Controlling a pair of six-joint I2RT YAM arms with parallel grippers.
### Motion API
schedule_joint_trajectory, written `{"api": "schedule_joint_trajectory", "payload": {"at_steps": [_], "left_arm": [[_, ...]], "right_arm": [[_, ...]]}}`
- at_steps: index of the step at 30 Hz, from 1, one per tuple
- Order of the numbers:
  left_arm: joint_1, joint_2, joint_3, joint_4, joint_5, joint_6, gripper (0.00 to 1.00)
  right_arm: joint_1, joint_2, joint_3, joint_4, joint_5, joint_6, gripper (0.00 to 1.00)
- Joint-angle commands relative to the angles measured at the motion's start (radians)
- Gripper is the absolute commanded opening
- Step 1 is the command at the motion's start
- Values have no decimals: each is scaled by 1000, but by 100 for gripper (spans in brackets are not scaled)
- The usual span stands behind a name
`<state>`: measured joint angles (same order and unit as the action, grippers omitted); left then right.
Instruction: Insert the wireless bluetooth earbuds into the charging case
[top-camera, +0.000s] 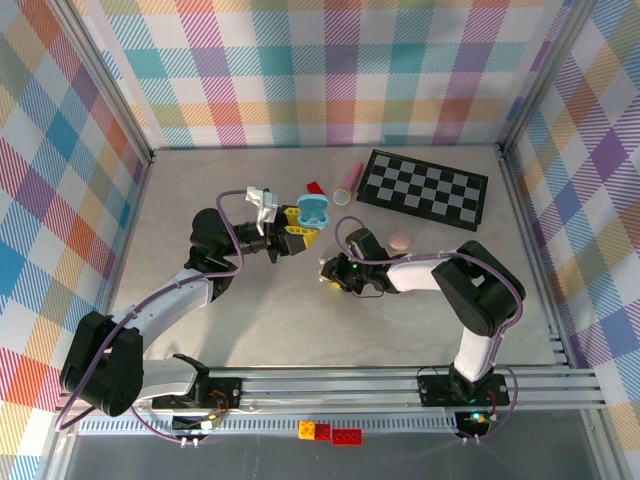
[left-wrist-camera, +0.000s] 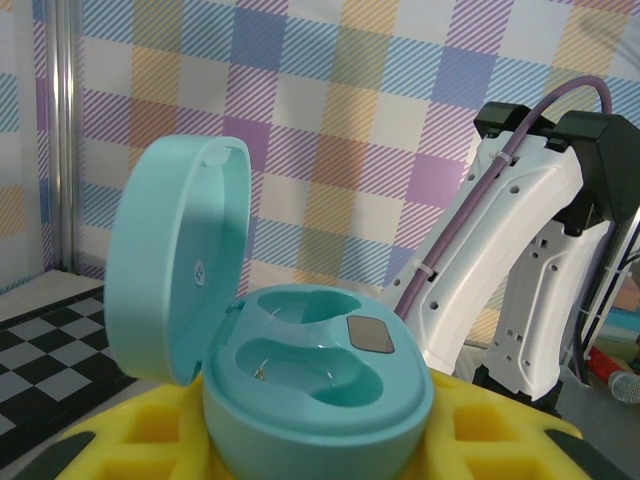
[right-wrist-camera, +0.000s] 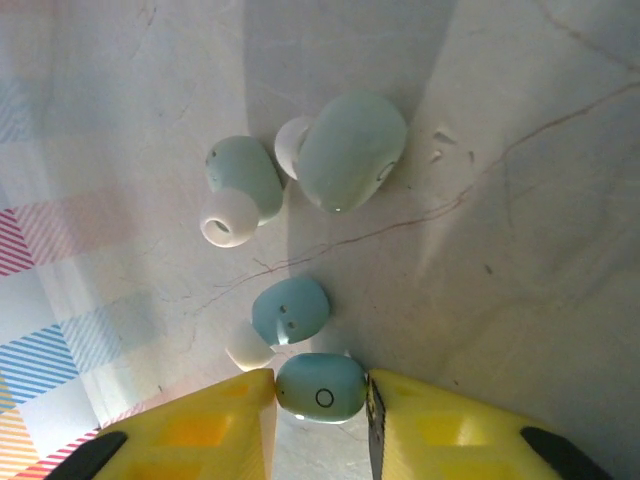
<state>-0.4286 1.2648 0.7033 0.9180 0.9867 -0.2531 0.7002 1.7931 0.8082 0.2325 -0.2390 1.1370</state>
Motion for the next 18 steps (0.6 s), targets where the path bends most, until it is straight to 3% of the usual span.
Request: {"api": "schedule_joint_trajectory", "payload": {"at_steps": [1,13,18], "left_arm": [[10,-25,-10,18,30,21,35],[10,-25,-11,21,30,20,35],[10,-25,-10,21,32,19,35]], "right_arm": [[1,12,5,-105,35,29,28],[-1,-85,-32,-200,57,-113,26],[-8,-103,-11,-228,24,-401,28]]}}
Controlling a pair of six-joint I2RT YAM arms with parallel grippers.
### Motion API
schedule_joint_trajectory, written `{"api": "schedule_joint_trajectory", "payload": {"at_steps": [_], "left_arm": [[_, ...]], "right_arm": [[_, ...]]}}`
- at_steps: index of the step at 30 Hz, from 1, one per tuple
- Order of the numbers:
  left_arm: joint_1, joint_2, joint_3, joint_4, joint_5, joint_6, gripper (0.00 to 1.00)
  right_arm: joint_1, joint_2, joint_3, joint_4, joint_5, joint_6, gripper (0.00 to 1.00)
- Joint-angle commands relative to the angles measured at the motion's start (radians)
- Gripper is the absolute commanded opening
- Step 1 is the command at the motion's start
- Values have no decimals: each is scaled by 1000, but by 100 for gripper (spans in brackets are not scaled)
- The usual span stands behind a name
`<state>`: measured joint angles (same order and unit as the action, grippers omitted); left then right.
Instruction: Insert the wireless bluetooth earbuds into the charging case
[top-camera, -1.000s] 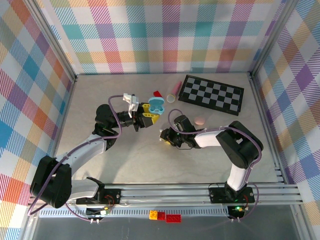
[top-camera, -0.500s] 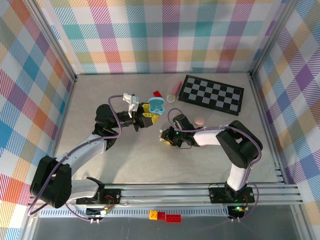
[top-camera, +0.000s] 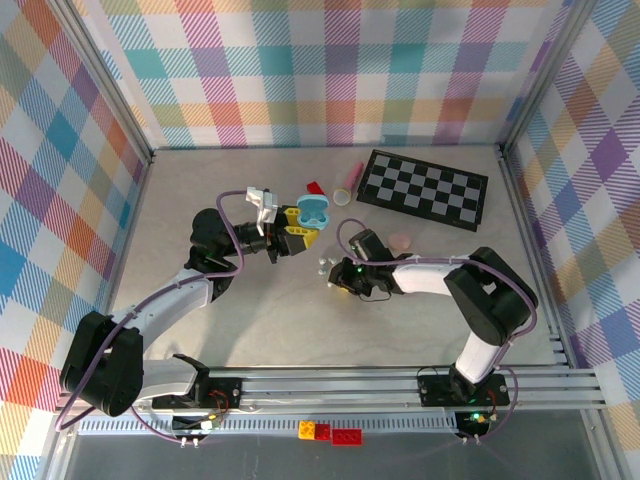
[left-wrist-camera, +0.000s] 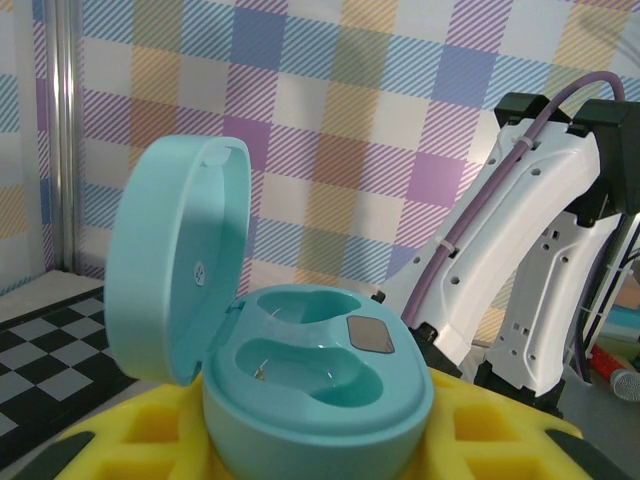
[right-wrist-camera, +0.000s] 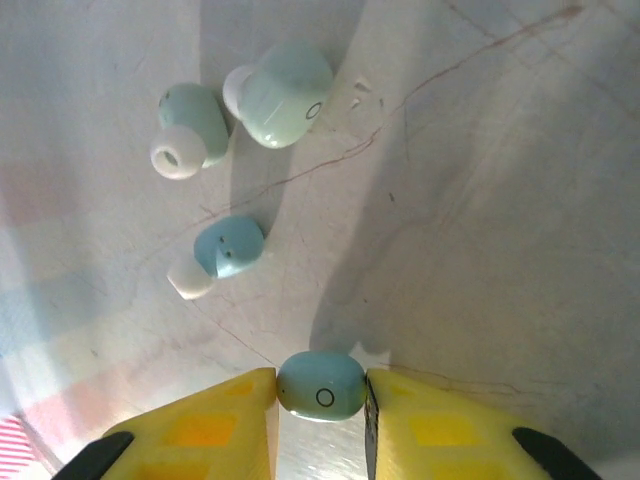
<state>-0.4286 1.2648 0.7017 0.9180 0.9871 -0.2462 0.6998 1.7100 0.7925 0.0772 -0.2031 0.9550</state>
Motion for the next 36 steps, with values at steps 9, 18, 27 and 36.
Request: {"api": "schedule_joint_trajectory", "payload": {"at_steps": [9,18,27,36], "left_arm": [[10,-30,-3,15,35,12,35],[10,-44,-5,-23,26,39,35],[13,-40,-1,-56,-8,92,35],[25,-42,-14,-31,-15,78,35]], "right_arm": [[-116,5,82,-183,-272,-627,32],[-158,-14,127,-270,-279,-645,40],[-59,-90,135,-305,-72,-231,50],[-42,-13,136,-261,-72,-45,49]]}}
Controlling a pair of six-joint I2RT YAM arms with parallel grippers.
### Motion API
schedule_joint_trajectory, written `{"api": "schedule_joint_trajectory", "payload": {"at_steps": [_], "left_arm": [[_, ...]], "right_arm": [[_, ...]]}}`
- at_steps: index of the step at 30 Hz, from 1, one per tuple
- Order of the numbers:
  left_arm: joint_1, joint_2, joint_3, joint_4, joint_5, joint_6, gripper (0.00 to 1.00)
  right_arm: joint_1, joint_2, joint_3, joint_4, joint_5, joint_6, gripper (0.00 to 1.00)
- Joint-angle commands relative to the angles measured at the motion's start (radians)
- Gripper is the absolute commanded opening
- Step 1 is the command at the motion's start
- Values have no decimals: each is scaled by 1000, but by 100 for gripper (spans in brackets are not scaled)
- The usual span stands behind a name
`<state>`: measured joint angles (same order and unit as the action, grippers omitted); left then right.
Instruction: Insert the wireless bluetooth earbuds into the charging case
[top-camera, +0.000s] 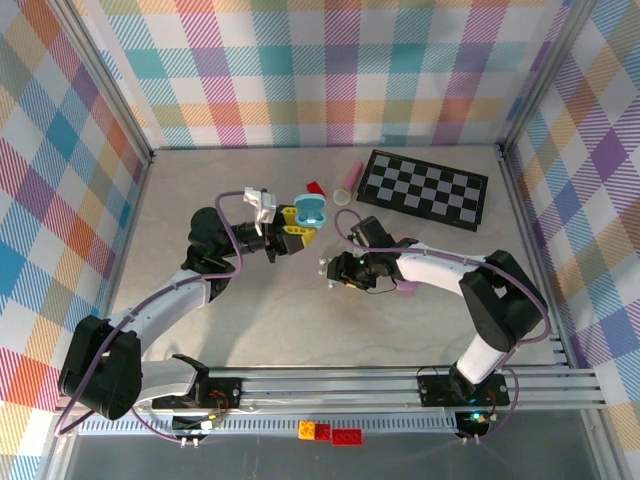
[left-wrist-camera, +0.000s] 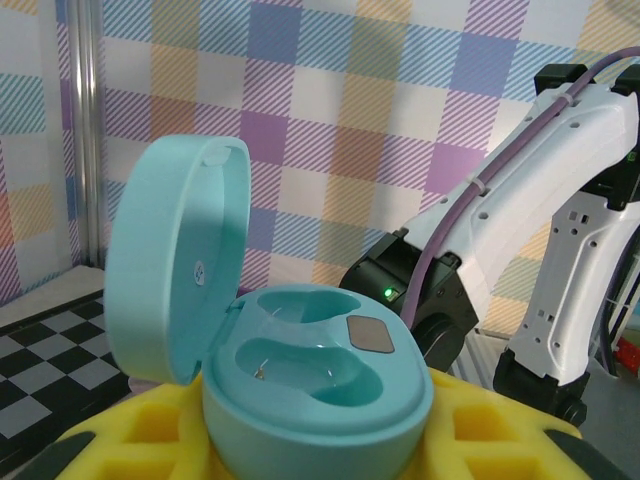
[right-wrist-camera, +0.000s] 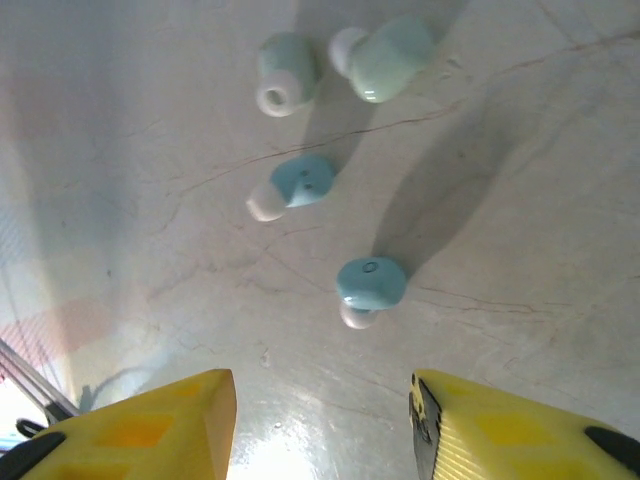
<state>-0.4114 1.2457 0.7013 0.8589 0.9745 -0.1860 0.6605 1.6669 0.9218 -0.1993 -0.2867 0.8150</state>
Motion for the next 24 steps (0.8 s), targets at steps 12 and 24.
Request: {"api": "schedule_joint_trajectory", "payload": {"at_steps": [12,24], "left_arm": [[20,-29,-37,47,-16,9,35],[96,-9,-112,212,-102,-79,35]], "right_arm": [[-2,166,84,48,-43,72,42],[-4,244,223,-79,6,-56,39]]}}
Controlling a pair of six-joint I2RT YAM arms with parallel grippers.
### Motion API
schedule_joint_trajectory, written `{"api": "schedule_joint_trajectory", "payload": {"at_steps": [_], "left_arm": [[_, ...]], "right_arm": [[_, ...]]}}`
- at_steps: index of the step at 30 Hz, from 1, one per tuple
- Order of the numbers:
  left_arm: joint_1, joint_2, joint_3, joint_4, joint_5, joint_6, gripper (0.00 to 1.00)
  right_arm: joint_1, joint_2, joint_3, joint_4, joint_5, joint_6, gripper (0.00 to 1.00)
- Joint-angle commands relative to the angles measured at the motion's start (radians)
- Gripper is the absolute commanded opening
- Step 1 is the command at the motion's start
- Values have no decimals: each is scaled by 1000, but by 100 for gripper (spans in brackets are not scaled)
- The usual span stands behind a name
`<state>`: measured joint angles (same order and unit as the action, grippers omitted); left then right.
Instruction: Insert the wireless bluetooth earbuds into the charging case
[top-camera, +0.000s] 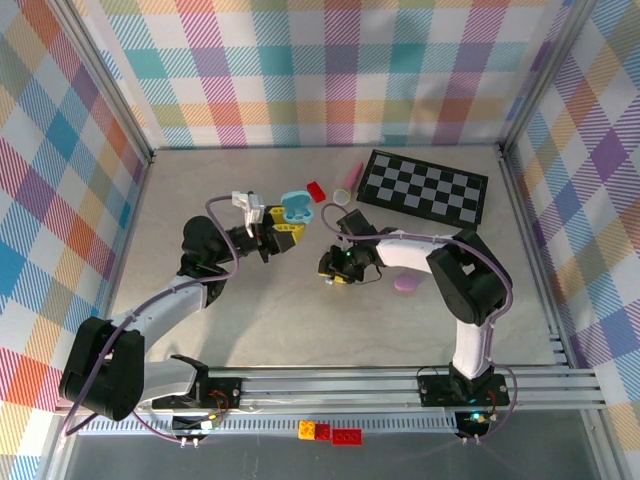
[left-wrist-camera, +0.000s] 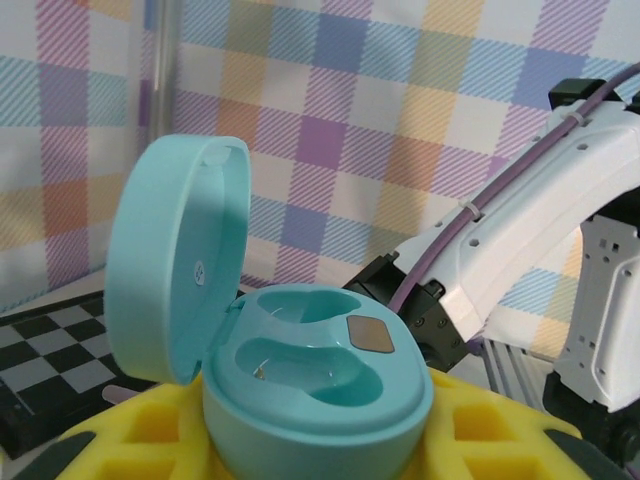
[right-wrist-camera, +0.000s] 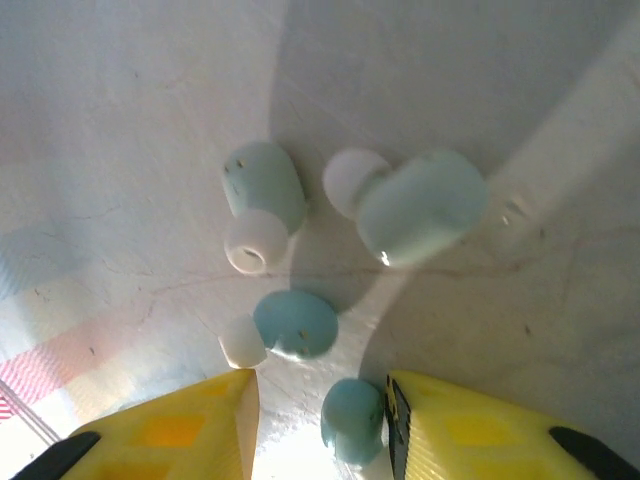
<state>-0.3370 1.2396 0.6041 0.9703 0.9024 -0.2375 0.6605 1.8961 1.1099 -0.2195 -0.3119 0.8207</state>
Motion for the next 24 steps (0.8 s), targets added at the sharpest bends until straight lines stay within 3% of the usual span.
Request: {"api": "schedule_joint_trajectory", "payload": {"at_steps": [1,8,14,24], "left_arm": [[29,-3,-22,107,-39,-31,35],[78,-9,-53,116,-131,-32,35],[125,-9,-63,122,-166,-29,35],[222,15,-93,241,-228,-112,35]], "right_arm": [[-4,11,43,-75,46,-78,39],[14,-54,84,-230,203,-227,43],[99,-92,124,-332,418,-327,42],[228,-34,218,-409,607,-387,40]]}}
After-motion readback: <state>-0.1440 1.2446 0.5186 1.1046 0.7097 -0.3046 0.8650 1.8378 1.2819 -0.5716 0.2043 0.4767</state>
